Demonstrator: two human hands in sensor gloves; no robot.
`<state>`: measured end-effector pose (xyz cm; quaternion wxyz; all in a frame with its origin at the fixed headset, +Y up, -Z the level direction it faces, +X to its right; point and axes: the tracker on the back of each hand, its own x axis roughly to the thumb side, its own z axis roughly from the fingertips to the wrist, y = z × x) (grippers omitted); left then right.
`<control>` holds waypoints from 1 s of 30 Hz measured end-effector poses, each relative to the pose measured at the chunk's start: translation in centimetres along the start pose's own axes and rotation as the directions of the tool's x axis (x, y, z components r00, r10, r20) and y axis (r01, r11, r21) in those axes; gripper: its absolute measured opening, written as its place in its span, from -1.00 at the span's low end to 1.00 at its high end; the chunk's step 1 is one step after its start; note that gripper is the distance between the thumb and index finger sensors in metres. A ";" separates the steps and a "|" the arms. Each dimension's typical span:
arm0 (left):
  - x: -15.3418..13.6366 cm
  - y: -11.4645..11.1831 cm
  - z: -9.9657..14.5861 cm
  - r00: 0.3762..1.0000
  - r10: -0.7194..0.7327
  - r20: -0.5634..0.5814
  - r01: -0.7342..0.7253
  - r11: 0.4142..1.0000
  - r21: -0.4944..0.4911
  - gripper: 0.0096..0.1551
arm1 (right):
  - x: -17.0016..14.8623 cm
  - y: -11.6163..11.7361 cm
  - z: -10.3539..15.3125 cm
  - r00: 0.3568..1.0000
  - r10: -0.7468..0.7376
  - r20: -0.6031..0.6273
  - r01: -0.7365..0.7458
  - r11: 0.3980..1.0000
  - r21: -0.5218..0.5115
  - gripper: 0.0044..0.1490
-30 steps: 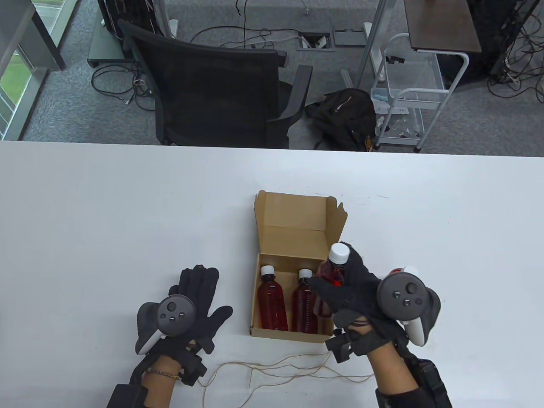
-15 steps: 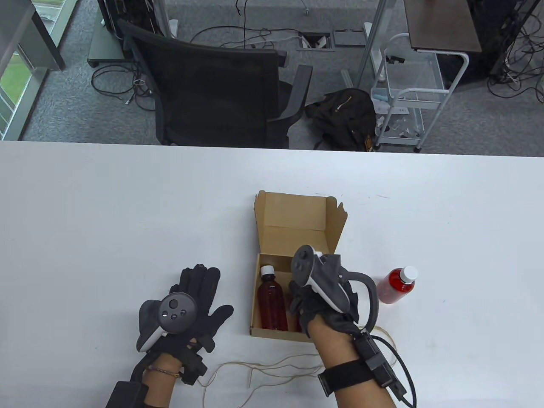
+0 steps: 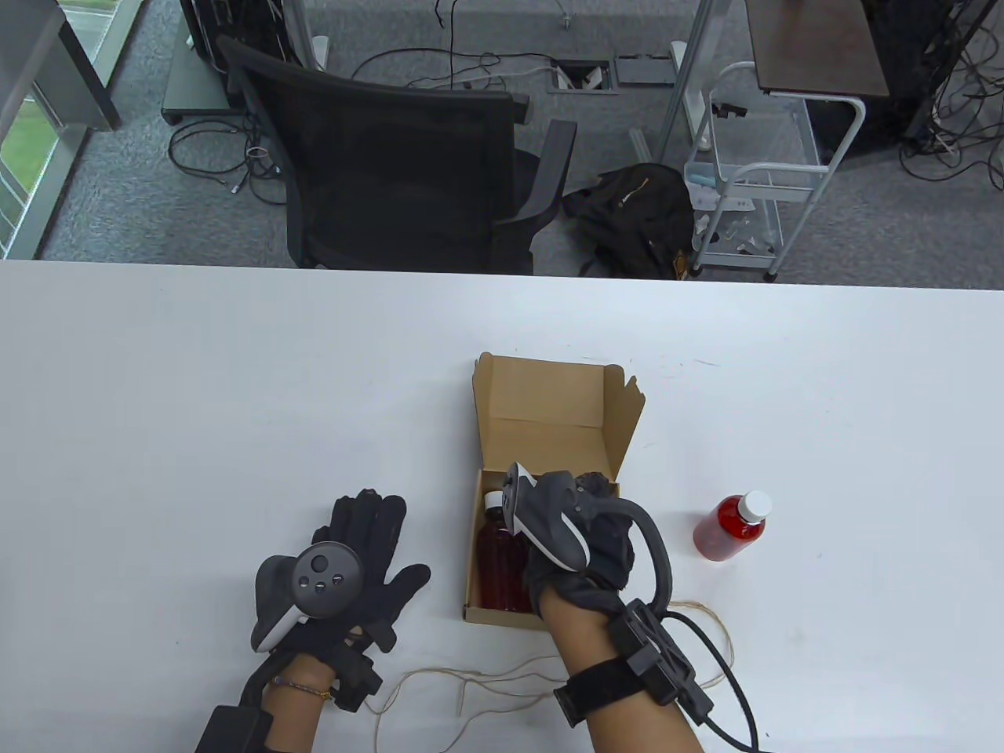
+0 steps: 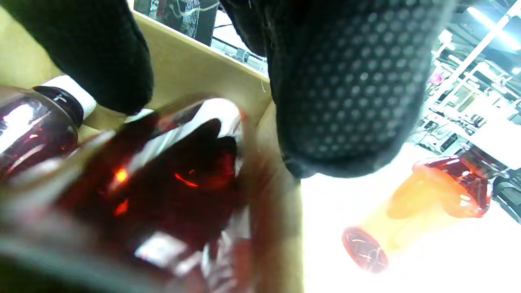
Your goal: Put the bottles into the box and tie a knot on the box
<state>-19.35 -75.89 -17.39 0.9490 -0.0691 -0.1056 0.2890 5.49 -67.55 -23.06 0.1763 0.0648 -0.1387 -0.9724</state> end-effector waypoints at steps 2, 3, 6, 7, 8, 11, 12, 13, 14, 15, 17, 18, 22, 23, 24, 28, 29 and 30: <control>0.0 0.0 0.0 1.000 0.002 -0.001 -0.002 1.000 -0.002 0.15 | -0.7 -0.1 0.1 1.000 -0.027 0.008 0.028 1.000 -0.010 0.14; 0.0 0.0 0.0 1.000 0.002 -0.001 -0.002 1.000 -0.003 0.15 | -1.3 -0.3 0.2 0.998 -0.058 0.019 0.058 0.998 -0.027 0.13; 0.0 -0.1 0.0 1.000 -0.008 -0.005 0.008 1.000 -0.007 0.15 | -3.9 -1.0 0.3 0.987 -0.157 0.035 0.160 0.980 -0.116 0.14; 0.0 -0.1 0.0 1.000 -0.006 -0.005 0.006 1.000 -0.005 0.16 | -5.1 -1.2 0.3 0.976 -0.210 0.061 0.217 0.963 -0.158 0.14; 0.0 -0.1 0.0 1.000 -0.004 -0.006 0.004 1.000 -0.007 0.16 | -6.0 -1.4 0.3 0.969 -0.238 0.061 0.246 0.949 -0.198 0.14; 0.1 -0.2 0.0 1.000 -0.012 -0.008 0.012 1.000 -0.011 0.16 | -9.9 -1.4 0.3 0.938 -0.340 0.071 0.345 0.889 -0.302 0.22; 0.1 -0.2 0.0 1.000 -0.011 -0.008 0.011 1.000 -0.011 0.16 | -11.4 -1.2 0.2 0.925 -0.372 0.081 0.377 0.865 -0.332 0.25; 0.1 -0.2 0.0 1.000 -0.010 -0.009 0.010 1.000 -0.011 0.16 | -12.6 -0.8 0.2 0.905 -0.418 0.075 0.417 0.840 -0.347 0.29; 0.1 -0.3 0.0 1.000 -0.012 -0.009 0.012 1.000 -0.013 0.16 | -13.7 -0.4 0.2 0.887 -0.456 0.076 0.451 0.817 -0.359 0.32; 0.2 -0.4 -0.1 1.000 -0.018 -0.009 0.018 1.000 -0.017 0.16 | -15.2 0.3 0.1 0.862 -0.503 0.064 0.487 0.788 -0.376 0.36; 0.2 -0.4 -0.1 1.000 -0.023 -0.008 0.023 1.000 -0.018 0.16 | -17.0 1.8 -0.2 0.776 -0.628 0.067 0.602 0.705 -0.375 0.40; 0.2 -0.5 -0.1 1.000 -0.026 -0.007 0.026 0.999 -0.021 0.16 | -18.0 3.0 -0.4 0.697 -0.715 0.064 0.685 0.636 -0.355 0.43; 0.3 -0.6 -0.1 1.000 -0.029 -0.008 0.028 0.999 -0.024 0.16 | -20.0 6.8 -1.0 0.505 -0.863 0.028 0.805 0.458 -0.376 0.46; 0.3 -0.6 0.0 0.999 -0.032 -0.007 0.032 0.999 -0.025 0.16 | -20.4 8.0 -1.1 0.443 -0.896 0.036 0.835 0.397 -0.381 0.46; 0.3 -0.6 0.0 0.999 -0.041 -0.008 0.040 0.999 -0.029 0.16 | -20.6 8.7 -1.2 0.400 -0.916 0.035 0.843 0.353 -0.406 0.45; 0.4 -0.7 0.1 0.999 -0.053 -0.008 0.053 0.998 -0.032 0.16 | -21.2 11.9 -1.6 0.235 -0.972 0.024 0.870 0.199 -0.451 0.37; 0.4 -0.7 0.1 0.999 -0.051 -0.007 0.051 0.998 -0.031 0.16 | -21.2 12.6 -1.8 0.219 -0.975 0.029 0.881 0.185 -0.435 0.35; 0.4 -0.7 0.1 0.999 -0.049 -0.008 0.049 0.998 -0.030 0.16 | -21.1 13.2 -1.9 0.187 -0.982 0.021 0.889 0.160 -0.429 0.35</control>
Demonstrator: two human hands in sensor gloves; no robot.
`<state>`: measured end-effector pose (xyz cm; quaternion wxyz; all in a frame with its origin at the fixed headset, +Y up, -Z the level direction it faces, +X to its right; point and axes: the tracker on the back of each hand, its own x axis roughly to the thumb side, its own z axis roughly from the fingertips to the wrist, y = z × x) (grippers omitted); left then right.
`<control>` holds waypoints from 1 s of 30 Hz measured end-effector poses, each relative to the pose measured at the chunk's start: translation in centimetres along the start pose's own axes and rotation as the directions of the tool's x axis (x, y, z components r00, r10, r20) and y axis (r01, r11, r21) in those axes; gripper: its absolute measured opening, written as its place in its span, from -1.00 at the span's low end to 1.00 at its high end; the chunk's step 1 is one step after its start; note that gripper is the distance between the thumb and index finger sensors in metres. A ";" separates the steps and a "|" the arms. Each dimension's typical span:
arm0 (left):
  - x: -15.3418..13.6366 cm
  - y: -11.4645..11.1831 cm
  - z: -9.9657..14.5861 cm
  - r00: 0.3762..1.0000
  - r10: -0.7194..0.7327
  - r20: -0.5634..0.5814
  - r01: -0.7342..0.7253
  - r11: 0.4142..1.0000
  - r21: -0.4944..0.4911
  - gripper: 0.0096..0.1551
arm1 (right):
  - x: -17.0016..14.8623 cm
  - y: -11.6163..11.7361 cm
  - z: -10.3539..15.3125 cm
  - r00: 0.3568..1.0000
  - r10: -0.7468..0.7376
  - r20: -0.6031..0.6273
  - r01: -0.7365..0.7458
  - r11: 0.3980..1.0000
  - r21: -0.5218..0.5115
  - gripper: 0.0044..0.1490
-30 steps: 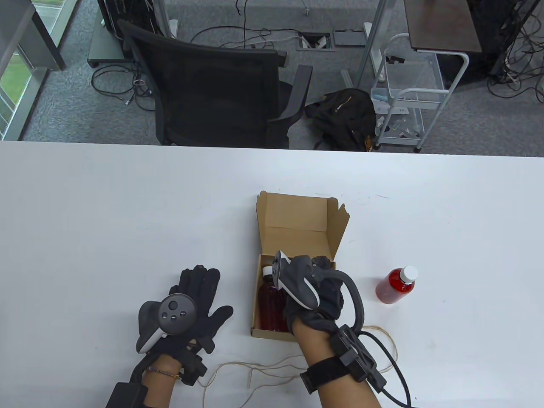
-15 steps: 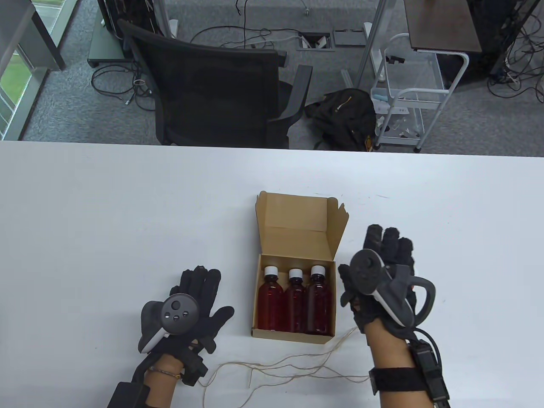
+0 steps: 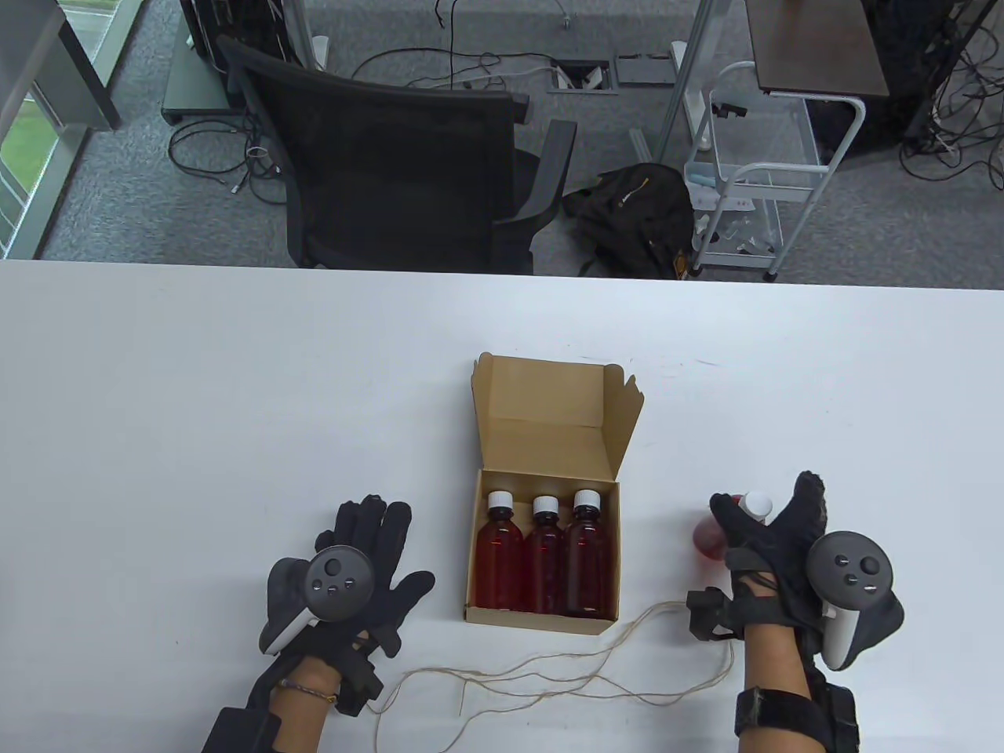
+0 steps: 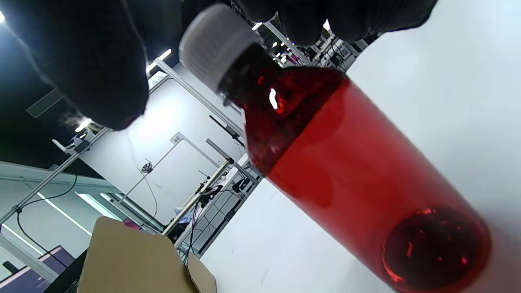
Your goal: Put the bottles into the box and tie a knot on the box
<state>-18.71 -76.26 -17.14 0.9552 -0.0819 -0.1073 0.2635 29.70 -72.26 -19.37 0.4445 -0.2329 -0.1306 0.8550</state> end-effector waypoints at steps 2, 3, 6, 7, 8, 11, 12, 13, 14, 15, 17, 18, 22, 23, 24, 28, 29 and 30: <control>0.0 0.0 0.0 1.000 0.005 -0.001 -0.005 1.000 0.001 0.16 | -1.1 0.6 -0.2 0.998 -0.065 -0.014 0.065 0.998 0.020 0.32; 0.0 0.0 0.0 1.000 0.006 -0.001 -0.006 1.000 -0.001 0.16 | -1.5 0.8 -0.1 0.996 -0.078 -0.045 0.079 0.996 0.028 0.31; -0.1 0.0 -0.1 1.000 0.004 -0.005 -0.004 1.000 -0.004 0.16 | -2.2 1.6 -0.2 0.994 -0.097 -0.055 0.099 0.994 0.035 0.24; -0.1 0.0 -0.1 1.000 0.006 -0.006 -0.006 1.000 -0.004 0.16 | -2.5 1.9 -0.2 0.995 -0.083 -0.060 0.086 0.996 0.040 0.22; -0.1 0.0 -0.1 1.000 0.007 -0.007 -0.008 1.000 -0.007 0.16 | -2.6 2.3 -0.3 0.996 -0.076 -0.047 0.078 0.995 0.055 0.19; -0.1 0.0 -0.1 1.000 0.010 -0.009 -0.010 1.000 -0.007 0.15 | -2.8 3.1 -0.3 0.998 -0.054 -0.042 0.057 0.997 0.051 0.12; -0.1 0.1 -0.1 1.000 0.011 -0.010 -0.011 1.000 -0.006 0.16 | -2.8 3.2 -0.3 0.998 -0.048 -0.045 0.050 0.998 0.045 0.10; -0.2 0.1 -0.1 1.000 0.012 -0.010 -0.012 1.000 -0.006 0.15 | -2.9 3.4 -0.3 0.998 -0.040 -0.045 0.041 0.998 0.042 0.07; -0.1 0.1 -0.1 1.000 0.013 -0.010 -0.013 1.000 -0.005 0.15 | -3.1 3.7 -0.3 0.999 -0.029 -0.036 0.031 0.998 0.053 0.07; -0.2 0.2 -0.1 1.000 0.014 -0.009 -0.014 1.000 -0.003 0.16 | -3.1 3.8 -0.3 0.999 -0.021 -0.041 0.024 0.998 0.058 0.08; -0.1 0.2 -0.1 1.000 0.017 -0.007 -0.017 1.000 -0.002 0.16 | -3.0 4.0 -0.3 0.999 -0.027 -0.029 0.028 0.999 0.038 0.09; -0.1 0.2 -0.2 1.000 0.017 -0.006 -0.017 1.000 -0.003 0.16 | -2.7 4.0 -0.3 1.000 -0.017 -0.025 0.019 0.998 0.055 0.09; -0.1 0.1 -0.3 1.000 0.011 -0.004 -0.011 1.000 -0.010 0.15 | -0.4 3.5 -0.2 0.997 0.028 0.069 -0.031 0.998 0.048 0.13; 0.0 0.1 -0.3 1.000 0.010 -0.004 -0.010 1.000 -0.011 0.16 | 0.8 3.3 -0.1 0.994 0.024 0.107 -0.030 0.998 0.055 0.15; -0.1 0.1 -0.3 1.000 0.010 -0.003 -0.010 1.000 -0.010 0.15 | 2.0 3.1 0.0 0.989 0.022 0.144 -0.029 0.998 0.050 0.15; 0.0 0.0 -0.2 1.000 0.001 -0.001 -0.001 1.000 -0.008 0.15 | 7.1 2.6 1.0 0.939 0.105 0.327 -0.122 0.992 0.033 0.18; 0.0 0.0 -0.2 1.000 0.001 0.001 -0.001 1.000 -0.008 0.15 | 8.6 2.6 1.6 0.926 0.139 0.351 -0.152 0.988 0.010 0.19; 0.0 0.0 -0.2 1.000 0.001 0.001 -0.001 1.000 -0.007 0.15 | 9.9 2.7 2.0 0.913 0.151 0.380 -0.170 0.985 0.018 0.18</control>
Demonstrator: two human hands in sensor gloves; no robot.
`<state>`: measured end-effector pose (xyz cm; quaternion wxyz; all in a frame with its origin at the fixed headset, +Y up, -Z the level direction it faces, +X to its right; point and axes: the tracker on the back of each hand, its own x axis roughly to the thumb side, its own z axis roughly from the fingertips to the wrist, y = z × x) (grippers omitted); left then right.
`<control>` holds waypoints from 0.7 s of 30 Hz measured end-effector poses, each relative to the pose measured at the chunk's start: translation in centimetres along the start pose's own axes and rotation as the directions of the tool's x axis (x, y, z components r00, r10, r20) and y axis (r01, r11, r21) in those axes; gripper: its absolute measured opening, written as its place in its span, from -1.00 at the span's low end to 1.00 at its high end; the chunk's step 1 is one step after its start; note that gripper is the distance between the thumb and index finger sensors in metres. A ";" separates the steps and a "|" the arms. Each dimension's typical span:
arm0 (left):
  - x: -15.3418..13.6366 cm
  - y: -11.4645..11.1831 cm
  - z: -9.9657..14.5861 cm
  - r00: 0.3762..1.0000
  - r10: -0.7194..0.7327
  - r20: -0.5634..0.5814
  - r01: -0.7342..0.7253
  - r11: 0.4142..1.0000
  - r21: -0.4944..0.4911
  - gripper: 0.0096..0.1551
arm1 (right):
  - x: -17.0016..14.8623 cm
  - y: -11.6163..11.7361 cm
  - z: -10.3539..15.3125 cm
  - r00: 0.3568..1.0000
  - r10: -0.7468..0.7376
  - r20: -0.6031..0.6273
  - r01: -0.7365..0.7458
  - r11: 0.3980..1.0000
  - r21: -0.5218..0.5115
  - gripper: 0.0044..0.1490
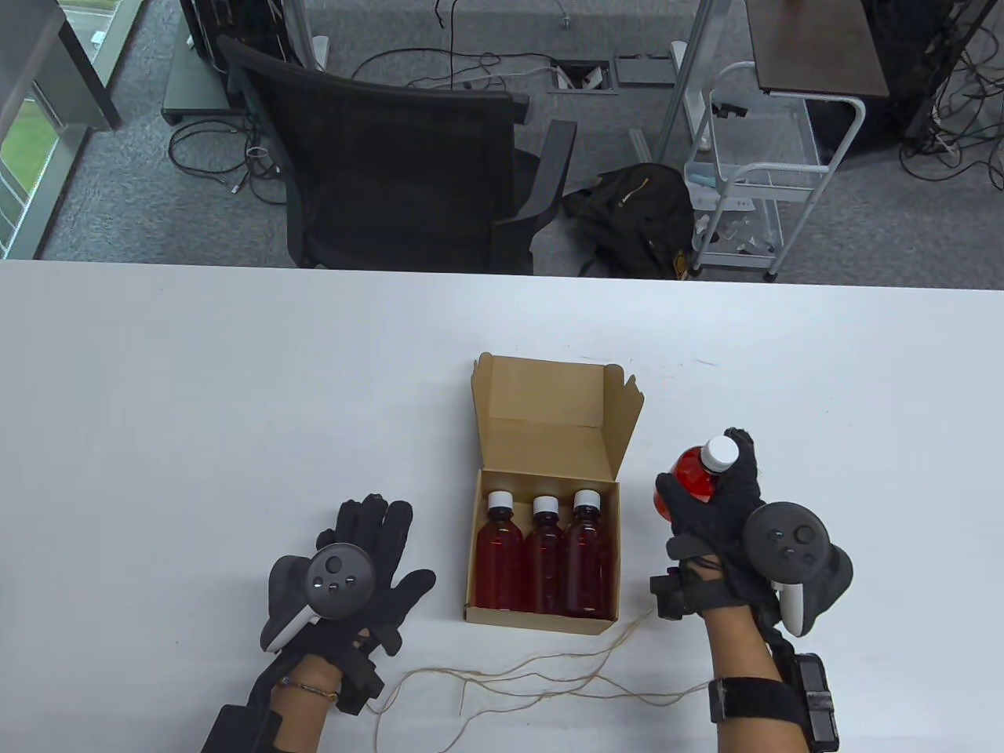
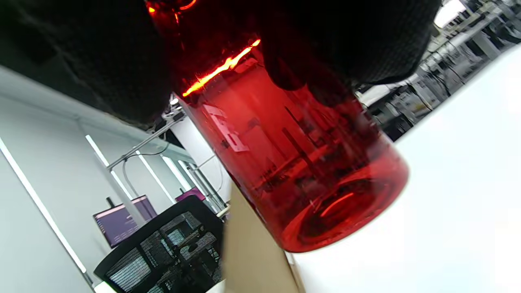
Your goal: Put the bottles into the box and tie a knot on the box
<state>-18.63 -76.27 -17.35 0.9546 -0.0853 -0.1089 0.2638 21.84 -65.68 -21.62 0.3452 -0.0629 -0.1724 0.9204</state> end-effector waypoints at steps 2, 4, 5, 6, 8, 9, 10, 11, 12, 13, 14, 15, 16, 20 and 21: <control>0.0 0.0 0.0 1.000 -0.003 0.001 0.003 1.000 0.001 0.15 | 2.3 0.2 0.0 0.998 0.028 0.059 -0.032 0.998 0.059 0.18; 0.1 -0.1 0.0 1.000 -0.005 0.002 0.005 1.000 0.001 0.15 | 4.3 1.0 0.1 0.994 0.035 0.106 -0.051 0.988 0.144 0.18; 0.1 -0.1 0.0 1.000 -0.005 0.002 0.005 1.000 0.001 0.15 | 4.9 1.4 0.1 0.994 0.040 0.103 -0.060 0.978 0.200 0.18; 0.1 -0.1 0.0 1.000 -0.004 0.003 0.004 1.000 0.002 0.15 | 5.6 2.2 0.3 0.996 0.038 0.083 -0.061 0.955 0.291 0.20; 0.1 -0.1 0.0 1.000 -0.006 0.004 0.006 1.000 0.001 0.15 | 6.5 3.9 0.7 1.000 0.021 0.014 -0.025 0.905 0.424 0.20; 0.1 -0.1 0.0 1.000 -0.006 0.004 0.006 1.000 0.001 0.15 | 6.7 4.7 0.9 1.000 0.023 0.001 -0.021 0.870 0.493 0.21; 0.1 -0.1 0.1 1.000 -0.006 0.004 0.006 1.000 0.001 0.15 | 6.9 5.3 1.1 1.000 0.020 -0.011 -0.012 0.860 0.511 0.21; 0.1 -0.1 0.1 1.000 -0.004 0.004 0.004 1.000 0.001 0.15 | 7.2 6.3 1.3 0.999 0.047 -0.022 -0.028 0.848 0.529 0.21; 0.1 -0.1 0.1 1.000 -0.003 0.004 0.003 1.000 0.002 0.15 | 7.4 6.7 1.4 0.997 0.080 -0.015 -0.059 0.831 0.554 0.21; 0.1 0.0 0.1 1.000 0.000 0.005 0.000 1.000 0.003 0.15 | 7.5 7.5 1.6 0.990 0.138 0.004 -0.115 0.807 0.579 0.21; 0.1 -0.1 0.1 1.000 0.001 0.005 -0.001 1.000 0.002 0.15 | 7.6 8.1 1.7 0.984 0.177 0.011 -0.150 0.796 0.587 0.21; 0.1 0.0 0.1 1.000 0.001 0.006 -0.002 1.000 0.001 0.15 | 7.7 8.7 1.9 0.970 0.244 0.026 -0.209 0.766 0.608 0.21; 0.1 0.0 0.0 1.000 0.003 0.006 -0.003 1.000 0.002 0.15 | 7.9 9.2 2.1 0.962 0.270 0.042 -0.242 0.767 0.595 0.22; 0.2 -0.1 -0.1 1.000 0.004 0.012 -0.004 1.000 0.001 0.15 | 8.9 10.2 2.4 0.913 0.394 0.106 -0.380 0.726 0.574 0.22; 0.2 0.0 -0.1 1.000 0.001 0.013 -0.001 1.000 0.000 0.15 | 9.3 10.4 2.5 0.904 0.409 0.126 -0.402 0.713 0.574 0.22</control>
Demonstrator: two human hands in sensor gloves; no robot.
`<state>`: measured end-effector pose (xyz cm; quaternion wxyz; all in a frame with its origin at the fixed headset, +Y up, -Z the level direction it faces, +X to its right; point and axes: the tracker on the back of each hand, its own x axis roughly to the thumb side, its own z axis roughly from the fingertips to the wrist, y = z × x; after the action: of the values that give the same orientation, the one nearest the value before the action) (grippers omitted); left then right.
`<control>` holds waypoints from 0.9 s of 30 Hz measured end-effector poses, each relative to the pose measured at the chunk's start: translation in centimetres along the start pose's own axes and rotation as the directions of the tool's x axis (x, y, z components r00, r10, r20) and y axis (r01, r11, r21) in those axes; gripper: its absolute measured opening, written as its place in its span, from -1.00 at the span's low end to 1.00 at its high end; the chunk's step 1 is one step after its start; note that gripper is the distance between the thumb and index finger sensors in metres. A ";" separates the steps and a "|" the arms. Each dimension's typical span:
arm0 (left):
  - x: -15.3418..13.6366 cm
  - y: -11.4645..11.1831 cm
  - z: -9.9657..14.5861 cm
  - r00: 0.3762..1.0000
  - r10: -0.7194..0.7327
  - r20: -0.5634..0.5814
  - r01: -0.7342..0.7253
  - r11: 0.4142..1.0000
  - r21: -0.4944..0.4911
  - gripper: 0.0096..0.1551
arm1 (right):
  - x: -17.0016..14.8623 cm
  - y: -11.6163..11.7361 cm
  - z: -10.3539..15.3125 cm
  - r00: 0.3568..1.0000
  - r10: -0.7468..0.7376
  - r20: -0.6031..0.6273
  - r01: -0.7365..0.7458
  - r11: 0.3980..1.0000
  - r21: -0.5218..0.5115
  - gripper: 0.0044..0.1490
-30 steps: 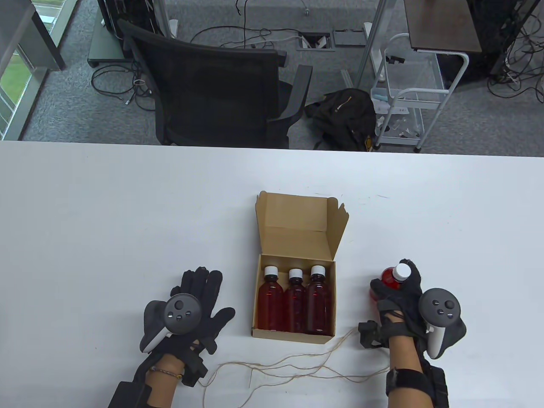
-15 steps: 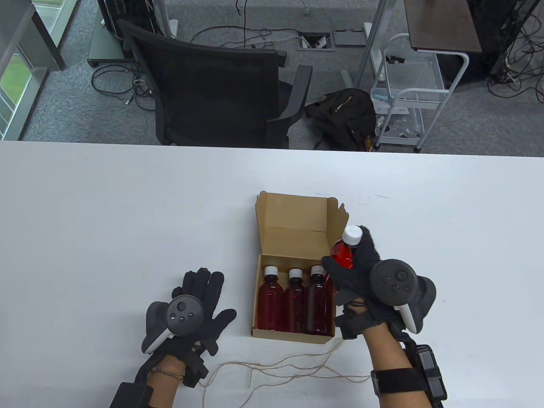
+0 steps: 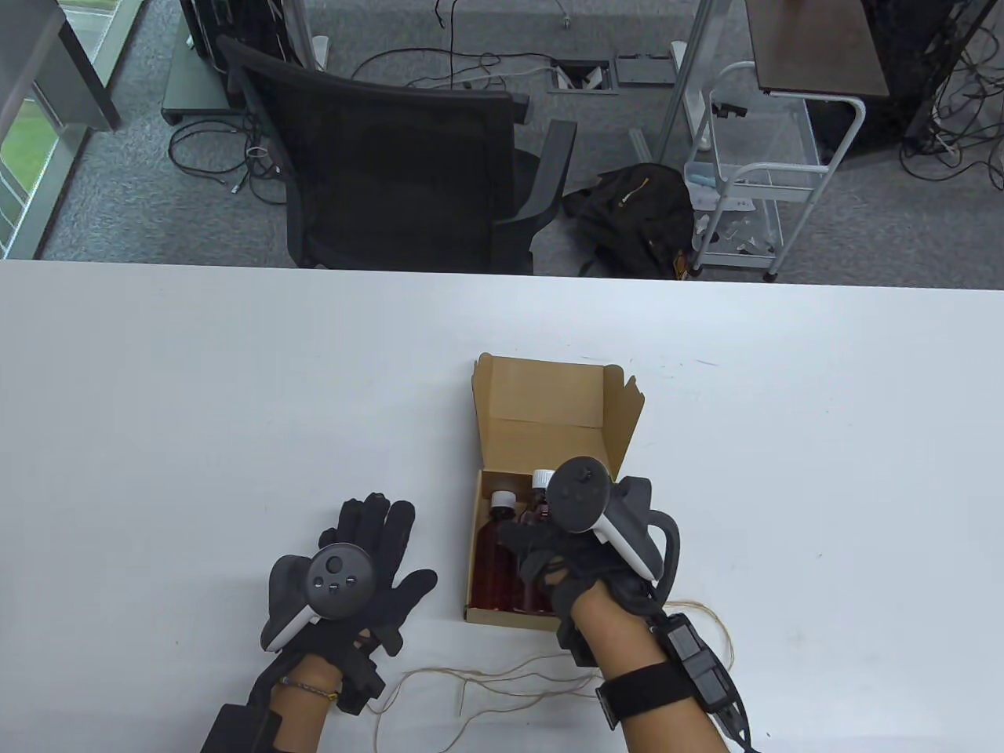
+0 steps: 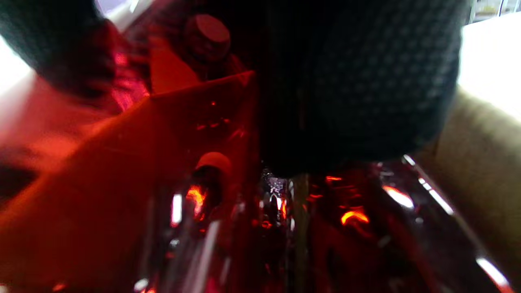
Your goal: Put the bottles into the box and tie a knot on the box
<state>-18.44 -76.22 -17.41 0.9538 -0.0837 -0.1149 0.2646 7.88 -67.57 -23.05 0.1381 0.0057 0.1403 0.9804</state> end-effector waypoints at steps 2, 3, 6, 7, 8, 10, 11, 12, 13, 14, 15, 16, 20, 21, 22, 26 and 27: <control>0.0 0.0 -0.1 1.000 0.000 -0.001 0.000 1.000 -0.003 0.15 | 0.5 0.0 0.0 0.999 0.052 -0.010 -0.052 0.999 0.013 0.22; 0.0 0.0 -0.1 1.000 0.001 -0.002 -0.001 1.000 -0.005 0.15 | 0.8 0.1 -0.1 0.997 0.075 -0.014 -0.075 0.997 0.011 0.22; 0.0 0.0 -0.1 1.000 -0.003 -0.004 0.003 1.000 -0.006 0.14 | 1.7 0.3 -0.1 0.987 0.162 -0.021 -0.161 0.987 0.025 0.22; 0.0 0.0 -0.1 1.000 -0.003 -0.004 0.003 1.000 -0.006 0.14 | 1.8 0.3 -0.1 0.984 0.176 -0.018 -0.175 0.984 0.025 0.21; 0.0 0.0 -0.1 1.000 -0.001 -0.005 0.001 1.000 -0.005 0.14 | 2.1 0.4 0.0 0.982 0.190 -0.016 -0.190 0.982 0.024 0.20; 0.0 0.0 -0.1 1.000 -0.001 -0.005 0.001 1.000 -0.004 0.14 | 2.3 0.4 0.1 0.977 0.213 -0.026 -0.213 0.977 0.002 0.15; 0.0 0.0 -0.1 1.000 -0.003 -0.005 0.003 1.000 -0.005 0.14 | 2.4 0.3 0.1 0.972 0.233 -0.017 -0.233 0.972 0.007 0.13; 0.0 0.0 -0.1 1.000 -0.004 -0.005 0.004 1.000 -0.004 0.14 | 2.4 0.3 0.2 0.974 0.228 -0.016 -0.228 0.974 0.012 0.11; 0.0 0.0 -0.1 1.000 -0.005 -0.003 0.005 1.000 -0.003 0.14 | 2.4 0.2 0.3 0.974 0.223 -0.032 -0.223 0.975 0.013 0.11; 0.0 0.0 0.0 1.000 -0.006 -0.001 0.006 1.000 -0.003 0.14 | 2.2 0.0 0.4 0.975 0.220 -0.015 -0.220 0.975 0.026 0.11; 0.0 0.0 0.0 1.000 -0.008 0.002 0.008 1.000 -0.002 0.14 | 2.0 -0.3 0.5 0.980 0.197 -0.010 -0.197 0.980 0.003 0.10; 0.1 0.0 0.0 1.000 -0.009 0.003 0.009 1.000 0.001 0.14 | 1.6 -0.7 0.7 0.984 0.177 -0.013 -0.177 0.984 -0.026 0.09; 0.1 0.0 0.1 1.000 -0.004 0.006 0.004 1.000 0.010 0.14 | -0.8 -2.8 1.7 0.997 0.081 0.018 -0.078 0.985 -0.154 0.10; 0.1 0.0 0.1 1.000 -0.002 0.006 0.002 1.000 0.010 0.14 | -1.8 -3.3 2.1 0.999 0.042 0.027 -0.036 0.980 -0.194 0.11; 0.1 0.0 0.1 1.000 0.000 0.006 0.000 1.000 0.010 0.15 | -2.8 -3.7 2.5 1.000 0.008 0.020 -0.004 0.976 -0.216 0.13; 0.0 -0.1 0.0 1.000 0.028 0.007 -0.028 1.000 0.013 0.15 | -7.2 -3.7 3.5 0.983 -0.179 0.041 0.183 0.948 -0.261 0.20; 0.0 -0.2 0.0 0.999 0.041 0.006 -0.041 0.999 0.016 0.15 | -8.5 -3.3 3.5 0.966 -0.248 0.069 0.257 0.935 -0.244 0.20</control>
<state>-18.32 -76.36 -17.36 0.9485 -0.0776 -0.1140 0.2851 17.15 -65.91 -20.36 0.2651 -0.0118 0.0121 0.9641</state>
